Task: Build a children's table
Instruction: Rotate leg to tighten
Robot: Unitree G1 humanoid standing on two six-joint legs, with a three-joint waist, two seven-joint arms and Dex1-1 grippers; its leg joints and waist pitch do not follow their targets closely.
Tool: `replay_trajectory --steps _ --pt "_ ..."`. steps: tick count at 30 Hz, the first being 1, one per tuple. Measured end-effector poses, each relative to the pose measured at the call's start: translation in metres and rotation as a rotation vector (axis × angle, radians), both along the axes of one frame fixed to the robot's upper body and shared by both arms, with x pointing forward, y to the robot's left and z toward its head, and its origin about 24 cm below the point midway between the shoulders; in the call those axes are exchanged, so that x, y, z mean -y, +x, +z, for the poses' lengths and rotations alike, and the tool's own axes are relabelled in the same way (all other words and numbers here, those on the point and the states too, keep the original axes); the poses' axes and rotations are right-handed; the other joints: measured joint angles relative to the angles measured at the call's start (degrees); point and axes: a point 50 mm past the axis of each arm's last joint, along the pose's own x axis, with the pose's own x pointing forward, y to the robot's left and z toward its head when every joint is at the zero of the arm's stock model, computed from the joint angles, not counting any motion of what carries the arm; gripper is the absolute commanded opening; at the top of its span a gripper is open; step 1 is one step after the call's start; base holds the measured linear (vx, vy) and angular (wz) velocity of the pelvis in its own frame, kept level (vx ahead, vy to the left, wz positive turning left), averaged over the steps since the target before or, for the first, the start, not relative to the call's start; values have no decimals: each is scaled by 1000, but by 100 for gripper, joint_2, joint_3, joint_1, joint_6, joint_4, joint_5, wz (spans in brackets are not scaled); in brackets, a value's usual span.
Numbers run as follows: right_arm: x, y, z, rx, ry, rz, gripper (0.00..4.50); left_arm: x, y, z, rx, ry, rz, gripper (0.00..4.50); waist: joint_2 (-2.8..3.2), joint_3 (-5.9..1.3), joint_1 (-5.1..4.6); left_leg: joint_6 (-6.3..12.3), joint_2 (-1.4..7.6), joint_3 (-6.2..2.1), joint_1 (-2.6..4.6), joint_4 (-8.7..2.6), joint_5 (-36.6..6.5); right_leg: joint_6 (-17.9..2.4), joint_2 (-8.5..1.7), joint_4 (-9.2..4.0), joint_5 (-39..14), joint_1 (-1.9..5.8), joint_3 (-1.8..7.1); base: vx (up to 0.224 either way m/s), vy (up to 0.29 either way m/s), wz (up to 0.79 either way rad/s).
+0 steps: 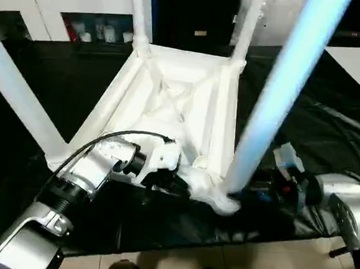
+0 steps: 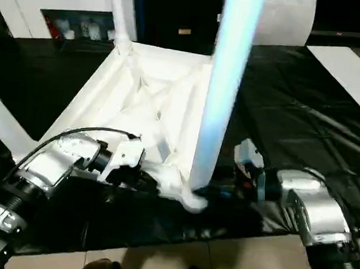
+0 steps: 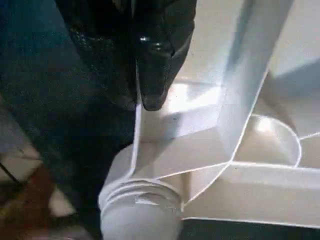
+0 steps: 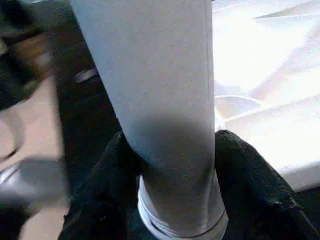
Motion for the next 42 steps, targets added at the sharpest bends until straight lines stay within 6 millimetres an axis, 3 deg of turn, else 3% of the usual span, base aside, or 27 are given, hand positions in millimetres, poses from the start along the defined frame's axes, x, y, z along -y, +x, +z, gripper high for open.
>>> replay_trajectory --steps 5,7,8,9,10,11,12,13,14,15,16,17,18,19,20,21,22,24,27,29,31,39,42 --pt "-11 19 -5 29 14 -335 195 14 9 -2 -7 -30 231 0 1 2 -323 -1 0 -39 -10 4 -1 4 5 -100 -1 6 -88 0 0 0" --pt "-15 28 -4 31 4 -465 195 25 11 -4 -14 -51 312 0 67 19 -461 -2 19 -153 -8 0 -2 4 -1 -285 -1 111 -301 -19 18 -11" --pt "-19 31 -5 30 2 -527 194 31 12 -5 -11 -52 350 0 85 21 -501 -2 48 -190 -2 -11 -3 5 1 -347 -2 154 -359 -60 40 -18" --pt "-24 35 -6 27 7 -607 194 35 14 -6 -3 -51 396 0 97 31 -549 -3 68 -193 -4 -15 -4 8 7 -334 -5 193 -364 0 0 0" --pt "-26 36 -7 30 7 -642 194 38 14 -6 3 -53 416 0 96 61 -541 -5 67 -174 36 -14 -4 13 10 -140 -117 182 -281 -57 -30 2" --pt "-29 37 -7 30 10 -686 194 41 15 -7 7 -56 444 0 43 107 -518 -6 39 -119 118 -15 -4 9 10 89 -278 158 -142 0 -69 17" --pt "-35 41 -8 25 25 -771 194 46 16 -8 16 -61 492 0 -73 160 -472 -20 -24 -33 254 -5 -13 23 31 308 -389 114 86 0 -69 17" --pt "-39 44 -7 26 31 -818 194 50 17 -8 27 -64 521 0 -148 204 -464 -106 -43 6 301 130 -124 51 96 290 -363 44 84 -33 -106 1" --pt "-44 49 -4 34 37 -853 194 52 18 -7 37 -69 543 0 -92 212 -435 -41 -41 -52 244 339 -310 50 52 230 -365 0 -42 56 18 -41" --pt "-48 54 0 64 36 -896 229 58 20 -3 54 -85 569 0 153 187 -470 79 -70 -136 225 441 -470 54 -9 3 -365 97 -463 56 18 -41" --pt "-49 56 1 88 40 -932 250 63 21 0 72 -87 584 0 283 198 -469 30 -17 -299 152 357 -487 83 -47 -89 -374 178 -686 167 144 -42" --pt "-48 56 2 111 37 -950 264 67 22 2 89 -84 586 0 291 210 -469 14 -13 -299 155 334 -482 215 -37 31 -533 148 -572 94 54 6" --pt "-49 56 1 113 47 -964 264 69 21 2 97 -78 585 0 174 229 -485 4 -82 -210 248 325 -476 126 -46 221 -474 150 -242 94 54 6" --pt "-50 55 0 112 54 -967 266 69 21 1 97 -77 586 0 77 255 -503 2 -207 -188 346 324 -479 73 -47 259 -369 140 -98 89 -29 27" --pt "-50 55 0 115 60 -971 289 70 21 1 96 -78 586 0 67 265 -491 -4 -258 -154 389 291 -479 80 -55 272 -345 101 -61 76 -26 -2" --pt "-50 55 2 124 68 -967 289 70 21 2 101 -85 583 0 73 261 -442 -3 -294 -157 357 223 -477 81 -79 251 -346 92 -69 76 -26 -2" --pt "-48 54 3 134 69 -959 302 70 21 4 106 -90 579 0 125 231 -410 17 -303 -233 281 187 -459 83 -73 190 -345 83 -126 70 -7 -15" --pt "-44 52 4 152 65 -944 323 73 21 6 113 -91 565 0 115 206 -406 12 -275 -287 251 68 -306 43 -37 80 -279 81 -133 74 -10 3" --pt "-37 48 5 176 66 -878 350 68 22 8 122 -89 536 0 81 189 -410 35 -330 -269 226 72 -319 -27 -20 77 -60 52 -2 0 0 0" --pt "-33 47 8 194 65 -825 350 62 22 10 136 -92 515 0 81 188 -397 36 -314 -265 172 65 -317 -35 -2 82 -55 -9 -3 0 0 0" --pt "-24 43 10 214 52 -762 385 54 22 12 142 -88 490 0 83 186 -362 38 -293 -268 129 68 -315 -68 17 91 -38 -51 -13 0 0 0" --pt "9 29 21 253 -24 -465 432 21 15 11 159 -55 286 0 64 176 -183 39 -209 -265 85 117 -309 -95 105 89 -36 -81 -23 0 0 0" --pt "12 23 24 255 -43 -321 442 11 11 10 170 -25 184 0 59 173 -117 31 -196 -241 84 120 -291 -98 103 88 -34 -80 -22 0 0 0"
